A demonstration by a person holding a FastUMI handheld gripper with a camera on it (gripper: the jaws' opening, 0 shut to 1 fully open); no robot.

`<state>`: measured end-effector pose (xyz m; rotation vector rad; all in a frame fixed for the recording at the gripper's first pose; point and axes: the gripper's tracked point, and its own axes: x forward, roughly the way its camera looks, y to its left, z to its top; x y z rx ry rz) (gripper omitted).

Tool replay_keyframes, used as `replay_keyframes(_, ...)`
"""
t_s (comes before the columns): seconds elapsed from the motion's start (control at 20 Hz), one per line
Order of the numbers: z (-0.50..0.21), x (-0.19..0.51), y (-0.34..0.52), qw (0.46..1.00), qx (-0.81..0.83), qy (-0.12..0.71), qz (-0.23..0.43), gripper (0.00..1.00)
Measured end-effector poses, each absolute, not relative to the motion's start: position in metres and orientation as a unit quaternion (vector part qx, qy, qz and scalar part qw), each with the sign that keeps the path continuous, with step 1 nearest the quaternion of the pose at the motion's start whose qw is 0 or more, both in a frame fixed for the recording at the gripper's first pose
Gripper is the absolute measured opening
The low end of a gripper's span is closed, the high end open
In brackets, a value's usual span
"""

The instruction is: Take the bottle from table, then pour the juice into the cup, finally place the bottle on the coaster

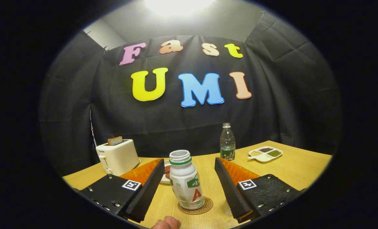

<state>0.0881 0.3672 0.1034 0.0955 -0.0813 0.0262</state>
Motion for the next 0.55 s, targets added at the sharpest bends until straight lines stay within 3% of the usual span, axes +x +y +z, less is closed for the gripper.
replay_keyframes(0.55,0.16,0.057,0.364,0.999,0.0,-0.038,0.028,0.96)
